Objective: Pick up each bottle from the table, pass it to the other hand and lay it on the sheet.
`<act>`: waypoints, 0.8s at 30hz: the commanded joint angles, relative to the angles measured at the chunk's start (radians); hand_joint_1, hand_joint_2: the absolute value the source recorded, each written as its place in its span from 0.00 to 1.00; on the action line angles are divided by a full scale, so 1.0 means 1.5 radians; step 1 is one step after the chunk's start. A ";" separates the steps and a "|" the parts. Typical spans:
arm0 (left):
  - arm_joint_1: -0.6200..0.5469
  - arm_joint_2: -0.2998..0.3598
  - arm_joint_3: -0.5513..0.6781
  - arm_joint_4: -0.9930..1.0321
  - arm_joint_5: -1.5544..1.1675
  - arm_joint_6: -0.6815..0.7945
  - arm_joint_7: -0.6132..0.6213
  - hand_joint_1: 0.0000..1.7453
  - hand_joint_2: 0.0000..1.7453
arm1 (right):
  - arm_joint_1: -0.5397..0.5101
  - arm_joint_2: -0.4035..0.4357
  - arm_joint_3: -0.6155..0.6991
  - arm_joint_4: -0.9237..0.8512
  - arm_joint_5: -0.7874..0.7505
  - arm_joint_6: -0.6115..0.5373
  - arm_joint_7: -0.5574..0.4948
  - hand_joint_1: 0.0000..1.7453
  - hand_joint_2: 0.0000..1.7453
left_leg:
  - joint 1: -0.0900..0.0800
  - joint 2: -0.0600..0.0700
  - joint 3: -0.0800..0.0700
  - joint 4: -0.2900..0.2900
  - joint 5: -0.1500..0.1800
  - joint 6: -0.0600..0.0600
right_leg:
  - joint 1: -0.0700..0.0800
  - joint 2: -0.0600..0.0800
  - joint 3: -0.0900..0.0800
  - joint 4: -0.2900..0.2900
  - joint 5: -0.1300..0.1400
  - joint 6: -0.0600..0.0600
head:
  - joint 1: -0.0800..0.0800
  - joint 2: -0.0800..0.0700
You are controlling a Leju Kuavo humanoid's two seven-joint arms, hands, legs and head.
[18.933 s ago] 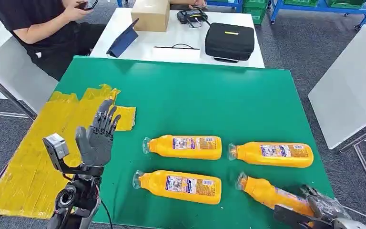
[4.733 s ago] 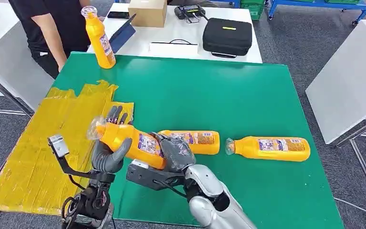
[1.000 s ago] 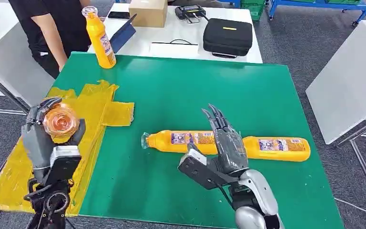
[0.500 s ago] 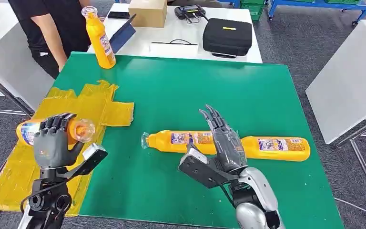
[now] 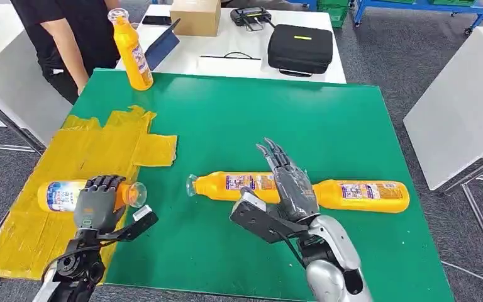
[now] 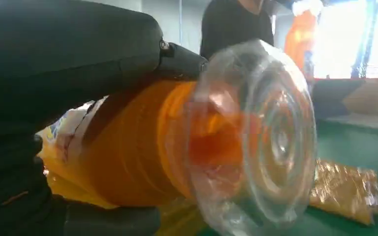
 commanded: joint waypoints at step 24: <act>0.059 -0.004 -0.027 -0.151 0.465 -0.139 -0.197 0.00 0.00 | -0.218 0.003 -0.068 0.519 0.134 -0.010 -0.023 0.00 1.00 | 0.001 0.001 0.001 0.000 0.001 0.000 | 0.001 0.000 0.001 0.000 0.001 -0.001 | 0.000 0.000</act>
